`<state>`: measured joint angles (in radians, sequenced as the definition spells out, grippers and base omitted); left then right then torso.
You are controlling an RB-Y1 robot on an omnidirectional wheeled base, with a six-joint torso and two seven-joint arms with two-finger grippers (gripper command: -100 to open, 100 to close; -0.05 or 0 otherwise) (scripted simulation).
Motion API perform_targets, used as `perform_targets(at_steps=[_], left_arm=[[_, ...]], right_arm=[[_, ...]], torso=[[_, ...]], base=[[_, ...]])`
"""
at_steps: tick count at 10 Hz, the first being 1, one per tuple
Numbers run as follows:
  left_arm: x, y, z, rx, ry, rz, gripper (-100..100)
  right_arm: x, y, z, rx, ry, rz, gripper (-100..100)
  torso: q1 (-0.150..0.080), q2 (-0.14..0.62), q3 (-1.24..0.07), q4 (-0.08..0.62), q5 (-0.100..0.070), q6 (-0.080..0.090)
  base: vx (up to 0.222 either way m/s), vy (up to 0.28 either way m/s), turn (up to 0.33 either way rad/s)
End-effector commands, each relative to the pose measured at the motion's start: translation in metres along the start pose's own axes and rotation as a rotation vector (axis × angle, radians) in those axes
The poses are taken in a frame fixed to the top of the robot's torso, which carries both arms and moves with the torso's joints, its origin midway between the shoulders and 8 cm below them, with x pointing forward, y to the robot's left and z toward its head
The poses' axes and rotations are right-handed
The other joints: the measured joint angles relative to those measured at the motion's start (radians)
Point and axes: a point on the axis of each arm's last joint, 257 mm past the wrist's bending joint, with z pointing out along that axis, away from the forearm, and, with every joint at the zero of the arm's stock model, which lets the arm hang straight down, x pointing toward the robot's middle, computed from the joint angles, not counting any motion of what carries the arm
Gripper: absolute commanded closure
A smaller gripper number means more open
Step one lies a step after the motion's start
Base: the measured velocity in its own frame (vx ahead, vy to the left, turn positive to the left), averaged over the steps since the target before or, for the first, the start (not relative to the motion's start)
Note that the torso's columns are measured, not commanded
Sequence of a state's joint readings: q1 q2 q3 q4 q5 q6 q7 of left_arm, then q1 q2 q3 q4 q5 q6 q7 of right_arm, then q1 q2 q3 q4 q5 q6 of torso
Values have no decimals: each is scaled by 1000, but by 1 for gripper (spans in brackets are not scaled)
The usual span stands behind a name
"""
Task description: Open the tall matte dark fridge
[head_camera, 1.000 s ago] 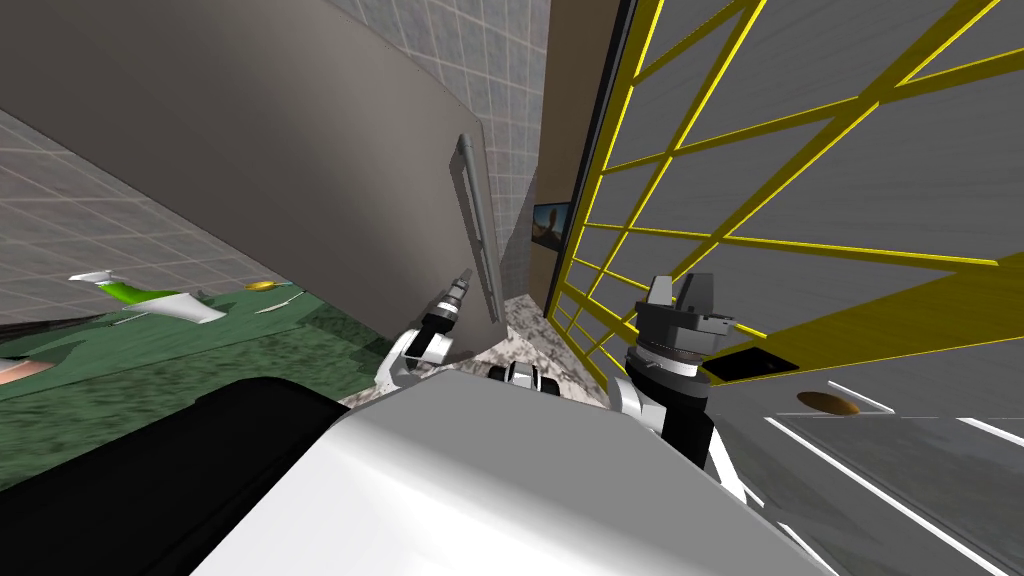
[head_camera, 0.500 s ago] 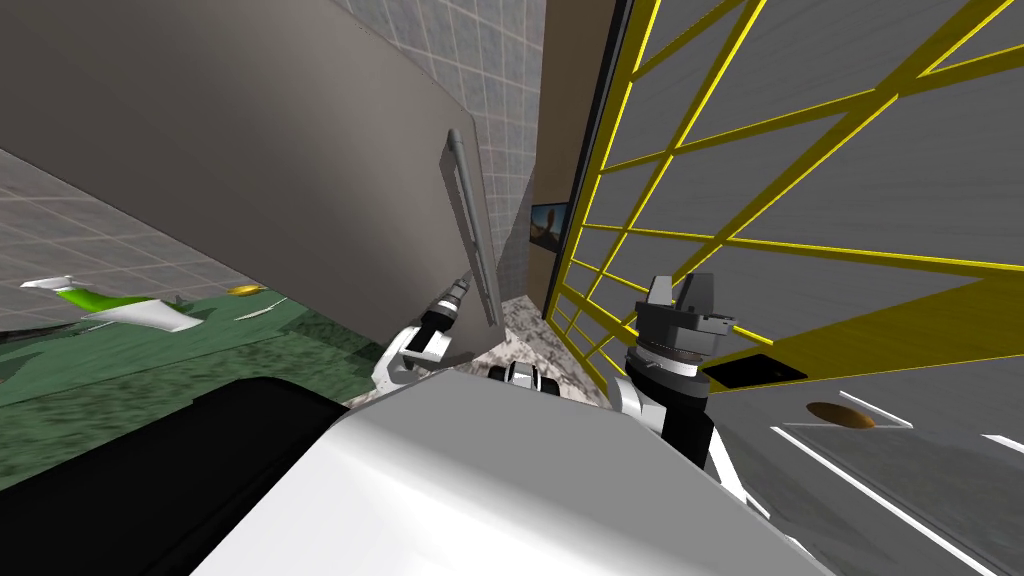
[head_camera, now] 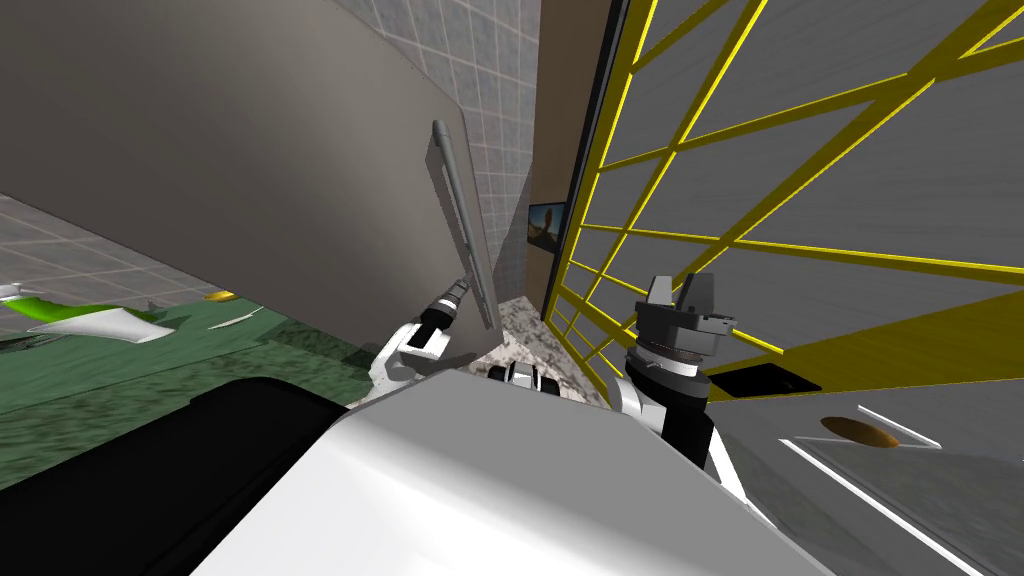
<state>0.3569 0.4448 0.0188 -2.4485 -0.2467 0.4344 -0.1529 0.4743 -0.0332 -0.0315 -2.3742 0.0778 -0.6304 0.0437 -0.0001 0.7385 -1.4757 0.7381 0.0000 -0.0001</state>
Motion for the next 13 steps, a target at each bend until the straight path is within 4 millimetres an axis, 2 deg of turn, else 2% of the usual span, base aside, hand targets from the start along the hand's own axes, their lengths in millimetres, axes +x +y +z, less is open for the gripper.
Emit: perform_targets(at_steps=[1,8,13], left_arm=[[-3,9,1,-45,11,56,-100],[-16,13,0,-107,10,136,-100],[-35,-20,-10,-74,-24,159,-100]], right_arm=[[0,0,0,0,0,0,0],[0,0,0,0,0,0,0],[0,0,0,0,0,0,0]], torso=[[0,0,0,0,0,0],[0,-1,0,0,0,0],[0,0,0,0,0,0]], base=[[77,-21,-36],[57,-17,-17],[45,-13,-14]])
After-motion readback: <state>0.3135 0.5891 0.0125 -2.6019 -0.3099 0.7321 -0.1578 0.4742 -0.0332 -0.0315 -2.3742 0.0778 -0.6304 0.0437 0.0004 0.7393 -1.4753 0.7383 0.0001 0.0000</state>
